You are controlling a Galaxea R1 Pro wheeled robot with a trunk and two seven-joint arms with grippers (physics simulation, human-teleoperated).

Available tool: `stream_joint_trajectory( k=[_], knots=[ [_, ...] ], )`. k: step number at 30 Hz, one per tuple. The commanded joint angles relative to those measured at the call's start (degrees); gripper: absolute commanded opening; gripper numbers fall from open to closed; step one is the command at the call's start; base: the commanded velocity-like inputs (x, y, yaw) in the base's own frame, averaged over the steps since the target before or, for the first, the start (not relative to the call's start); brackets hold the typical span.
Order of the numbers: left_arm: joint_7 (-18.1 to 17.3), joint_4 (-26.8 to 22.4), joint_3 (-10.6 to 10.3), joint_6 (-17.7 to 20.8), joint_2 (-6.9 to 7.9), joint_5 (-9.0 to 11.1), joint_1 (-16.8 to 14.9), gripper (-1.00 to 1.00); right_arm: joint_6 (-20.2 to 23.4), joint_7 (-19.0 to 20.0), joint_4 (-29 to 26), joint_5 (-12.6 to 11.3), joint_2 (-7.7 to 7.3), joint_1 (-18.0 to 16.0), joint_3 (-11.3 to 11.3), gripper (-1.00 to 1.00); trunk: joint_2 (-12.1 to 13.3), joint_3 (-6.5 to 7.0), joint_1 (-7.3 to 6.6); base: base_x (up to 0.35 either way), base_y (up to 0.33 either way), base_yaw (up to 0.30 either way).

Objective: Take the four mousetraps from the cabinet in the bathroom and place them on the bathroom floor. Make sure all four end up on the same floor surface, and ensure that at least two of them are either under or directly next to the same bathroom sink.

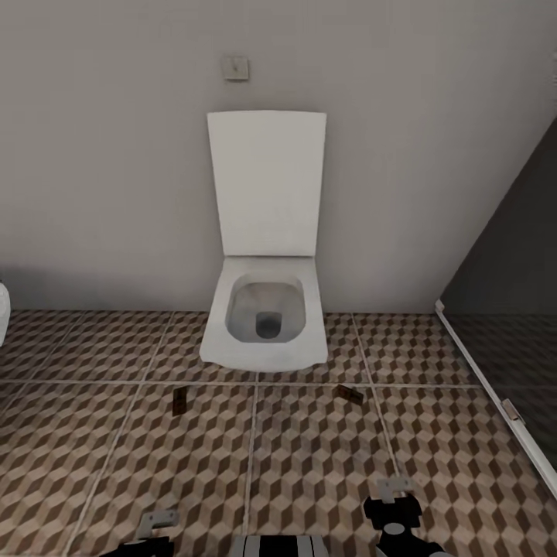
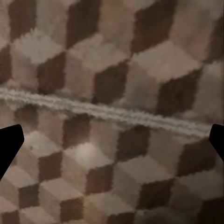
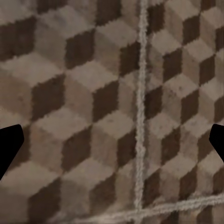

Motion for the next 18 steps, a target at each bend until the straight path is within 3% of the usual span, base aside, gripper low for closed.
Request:
stream_joint_trajectory(
  k=[1,18],
  knots=[
    [0.4,-0.3,-0.3,-0.1,0.06,0.1,0.0,1.00,-0.2,-0.1,0.0,-0.6,0.04,0.0,0.5,1.00,0.0,0.19,-0.03,0.000,0.000,0.000],
    [0.2,-1.4,-0.3,-0.1,0.05,0.1,0.8,1.00,-0.2,0.1,0.0,-0.5,0.42,1.0,0.5,1.00,0.2,3.95,-0.47,0.000,0.000,0.000]
  ],
)
